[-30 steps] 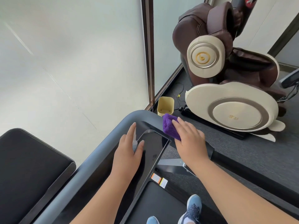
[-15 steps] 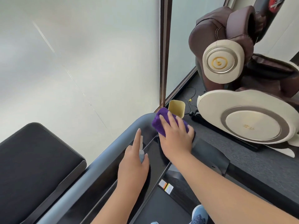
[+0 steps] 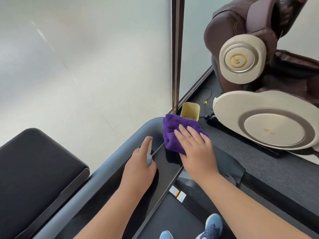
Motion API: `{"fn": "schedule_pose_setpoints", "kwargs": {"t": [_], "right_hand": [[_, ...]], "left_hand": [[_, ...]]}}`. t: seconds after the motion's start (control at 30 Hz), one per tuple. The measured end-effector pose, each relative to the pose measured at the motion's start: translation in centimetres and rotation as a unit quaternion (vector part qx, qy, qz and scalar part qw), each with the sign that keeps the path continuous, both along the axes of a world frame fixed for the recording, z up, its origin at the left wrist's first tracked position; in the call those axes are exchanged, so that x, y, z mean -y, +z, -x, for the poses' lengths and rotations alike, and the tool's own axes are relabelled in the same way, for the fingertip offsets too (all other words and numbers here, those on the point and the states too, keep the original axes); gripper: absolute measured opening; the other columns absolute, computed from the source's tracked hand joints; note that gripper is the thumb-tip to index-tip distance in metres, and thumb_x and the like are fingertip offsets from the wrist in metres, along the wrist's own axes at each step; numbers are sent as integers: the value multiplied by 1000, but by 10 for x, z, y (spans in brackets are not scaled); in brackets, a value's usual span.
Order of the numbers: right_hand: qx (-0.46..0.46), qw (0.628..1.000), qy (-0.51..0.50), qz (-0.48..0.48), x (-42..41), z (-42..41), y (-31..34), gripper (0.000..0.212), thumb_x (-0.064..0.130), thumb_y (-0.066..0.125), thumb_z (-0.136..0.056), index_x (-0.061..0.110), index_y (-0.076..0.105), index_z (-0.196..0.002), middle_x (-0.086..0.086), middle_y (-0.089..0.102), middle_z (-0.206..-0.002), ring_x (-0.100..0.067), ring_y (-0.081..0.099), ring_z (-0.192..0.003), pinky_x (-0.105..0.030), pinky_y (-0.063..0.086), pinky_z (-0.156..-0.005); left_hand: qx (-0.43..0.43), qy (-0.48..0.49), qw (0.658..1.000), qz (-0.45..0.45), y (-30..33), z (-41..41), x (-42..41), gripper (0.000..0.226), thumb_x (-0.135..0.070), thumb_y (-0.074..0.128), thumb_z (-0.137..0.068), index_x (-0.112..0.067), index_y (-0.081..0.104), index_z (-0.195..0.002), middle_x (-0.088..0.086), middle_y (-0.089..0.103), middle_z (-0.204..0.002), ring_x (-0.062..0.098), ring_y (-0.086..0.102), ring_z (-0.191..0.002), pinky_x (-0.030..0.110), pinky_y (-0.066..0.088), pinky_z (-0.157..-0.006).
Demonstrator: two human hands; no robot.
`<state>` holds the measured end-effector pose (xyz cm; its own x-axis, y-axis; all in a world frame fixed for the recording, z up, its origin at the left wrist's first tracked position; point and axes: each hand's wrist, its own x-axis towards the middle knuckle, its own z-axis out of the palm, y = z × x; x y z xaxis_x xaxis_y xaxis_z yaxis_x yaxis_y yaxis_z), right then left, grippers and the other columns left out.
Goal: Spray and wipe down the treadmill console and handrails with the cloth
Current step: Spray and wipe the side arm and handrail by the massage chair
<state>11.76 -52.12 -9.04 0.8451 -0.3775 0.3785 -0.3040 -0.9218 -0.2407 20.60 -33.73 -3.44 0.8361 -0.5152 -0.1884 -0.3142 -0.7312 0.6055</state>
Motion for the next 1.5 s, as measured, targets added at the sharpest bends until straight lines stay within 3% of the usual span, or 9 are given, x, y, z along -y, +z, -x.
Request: {"fn": "schedule_pose_setpoints", "kwargs": {"t": [0.13, 0.27, 0.43, 0.63, 0.8, 1.0, 1.17, 1.33, 1.5], "right_hand": [[58, 984, -110, -125, 4, 6, 6, 57, 14, 70, -91, 16, 55, -146, -4, 61, -146, -28, 55, -135, -52, 44, -106], [75, 962, -167, -203, 2, -5, 13, 52, 28, 51, -96, 20, 52, -147, -1, 69, -129, -26, 60, -124, -49, 44, -103], [64, 964, -160, -202, 2, -2, 13, 52, 20, 60, -97, 19, 52, -148, -2, 68, -131, -27, 59, -125, -48, 41, -105], [72, 960, -160, -216, 3, -2, 16, 49, 22, 58, -98, 23, 53, -148, 0, 66, -136, -26, 57, -129, -47, 40, -107], [40, 943, -219, -249, -3, -24, 27, 54, 52, 32, -93, 32, 59, -135, 5, 65, -135, -19, 54, -130, -48, 33, -114], [-85, 990, -43, -107, -51, -103, 25, 53, 44, 43, -104, 36, 37, -156, 8, 25, -171, -17, 17, -158, -51, 11, -125], [-72, 993, 58, -76, -78, -88, -2, 61, 33, 56, -100, 29, 39, -158, 3, 25, -171, -20, 20, -158, -50, 16, -127], [-89, 992, 59, -66, -60, -21, -18, 62, 27, 54, -90, 18, 52, -151, 0, 40, -164, -16, 35, -152, -45, 26, -124], [-86, 988, -32, -122, -82, 24, -23, 66, 23, 70, -88, 21, 51, -151, 2, 39, -165, -17, 31, -154, -47, 20, -125]], "left_hand": [[-29, -1, 1000, -4, 3, 1, -1, 67, -16, 48, -98, -47, 24, -151, -3, 56, -117, 22, 59, -92, 37, 55, -82], [-27, -3, 1000, 1, 6, 5, -6, 65, -15, 49, -98, -46, 26, -149, -5, 55, -118, 20, 57, -94, 34, 52, -81], [-17, 2, 1000, -1, 11, 10, -13, 70, -13, 52, -96, -45, 26, -152, -4, 58, -115, 18, 60, -93, 34, 52, -83], [-36, -14, 999, -13, 13, 8, -22, 69, -13, 50, -94, -50, 24, -146, -5, 56, -105, 15, 59, -84, 40, 60, -69], [-18, 9, 1000, 11, 7, 6, -34, 75, -18, 52, -99, -52, 18, -156, -11, 57, -125, 10, 56, -98, 28, 49, -84], [-10, 59, 997, 53, 5, 6, -46, 77, -17, 55, -99, -51, 19, -158, -24, 52, -136, 3, 54, -114, 23, 45, -93], [-6, 55, 997, 58, 6, 4, -52, 79, -12, 59, -97, -50, 24, -157, -32, 47, -134, -14, 42, -113, 1, 33, -85], [-8, 29, 999, 35, 10, 1, -50, 76, -16, 57, -98, -51, 23, -156, -20, 52, -147, 7, 55, -125, 23, 43, -95], [-16, 27, 999, 36, 16, 3, -46, 77, -14, 53, -95, -55, 21, -151, -15, 60, -129, 11, 62, -101, 33, 56, -87]]}}
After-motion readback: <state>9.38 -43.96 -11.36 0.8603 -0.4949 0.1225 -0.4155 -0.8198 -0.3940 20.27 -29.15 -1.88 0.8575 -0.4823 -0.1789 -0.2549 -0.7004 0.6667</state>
